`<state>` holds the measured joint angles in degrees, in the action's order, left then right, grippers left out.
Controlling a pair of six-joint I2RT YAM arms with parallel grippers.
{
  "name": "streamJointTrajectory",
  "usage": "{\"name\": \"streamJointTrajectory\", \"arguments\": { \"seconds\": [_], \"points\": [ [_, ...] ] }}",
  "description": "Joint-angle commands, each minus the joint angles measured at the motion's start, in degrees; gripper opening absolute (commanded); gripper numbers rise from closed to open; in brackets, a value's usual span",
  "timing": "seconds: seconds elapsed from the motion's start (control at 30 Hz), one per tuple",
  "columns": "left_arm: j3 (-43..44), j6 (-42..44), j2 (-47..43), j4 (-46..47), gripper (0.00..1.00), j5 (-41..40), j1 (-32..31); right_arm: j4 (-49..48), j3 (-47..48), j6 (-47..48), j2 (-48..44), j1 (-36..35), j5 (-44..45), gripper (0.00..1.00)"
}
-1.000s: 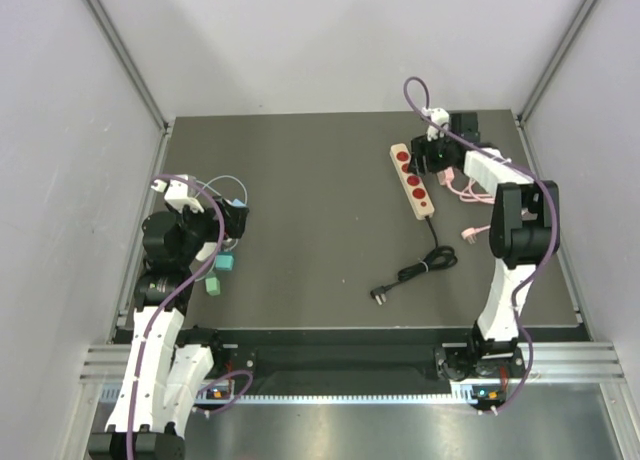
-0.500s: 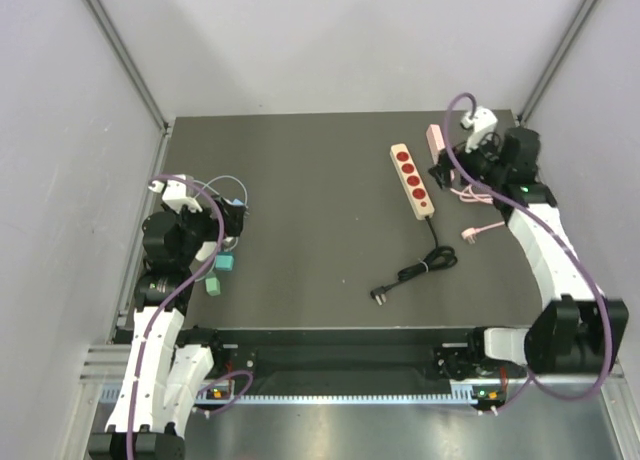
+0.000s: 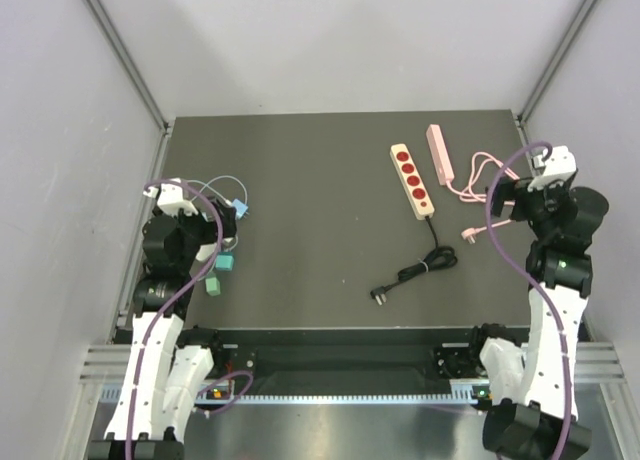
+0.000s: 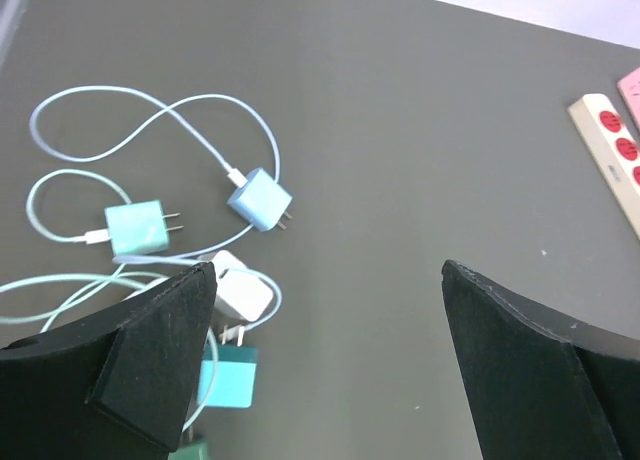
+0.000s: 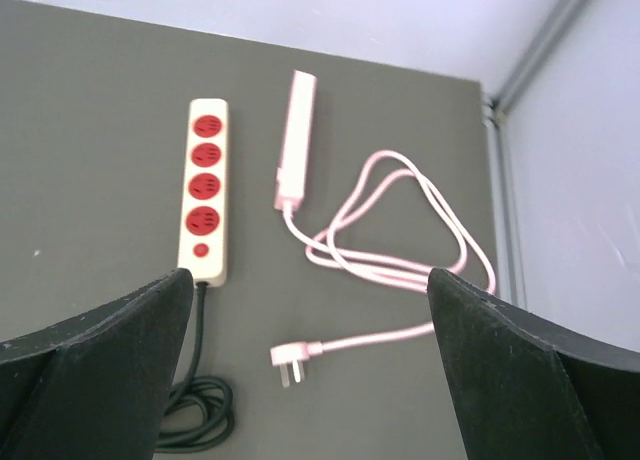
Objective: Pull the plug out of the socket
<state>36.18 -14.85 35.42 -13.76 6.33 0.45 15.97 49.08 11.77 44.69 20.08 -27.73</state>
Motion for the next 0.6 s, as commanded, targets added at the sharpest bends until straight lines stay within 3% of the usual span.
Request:
{"name": "streamJointTrajectory", "arguments": {
  "seconds": [0.0,0.2,0.43,0.57],
  "points": [
    [0.9,2.0,-1.9,-0.2,0.99,-3.4,-2.1,2.7,-1.9,-4.3,-4.2,1.0,8.6,1.00],
    [0.1,4.4,-3.2,-0.7,0.99,-5.8,-6.5,5.1,-5.1,-6.4,-9.8,1.0,12.3,1.00],
    [-0.6,4.7,-3.6,0.1,0.99,-5.8,-7.3,5.1,-9.3,-8.2,-15.1,1.1,13.7,1.00],
    [-0.9,4.8,-4.3,0.1,0.99,-5.8,-8.1,4.3,-9.0,-13.3,-15.7,1.1,20.0,1.00]
  ]
}}
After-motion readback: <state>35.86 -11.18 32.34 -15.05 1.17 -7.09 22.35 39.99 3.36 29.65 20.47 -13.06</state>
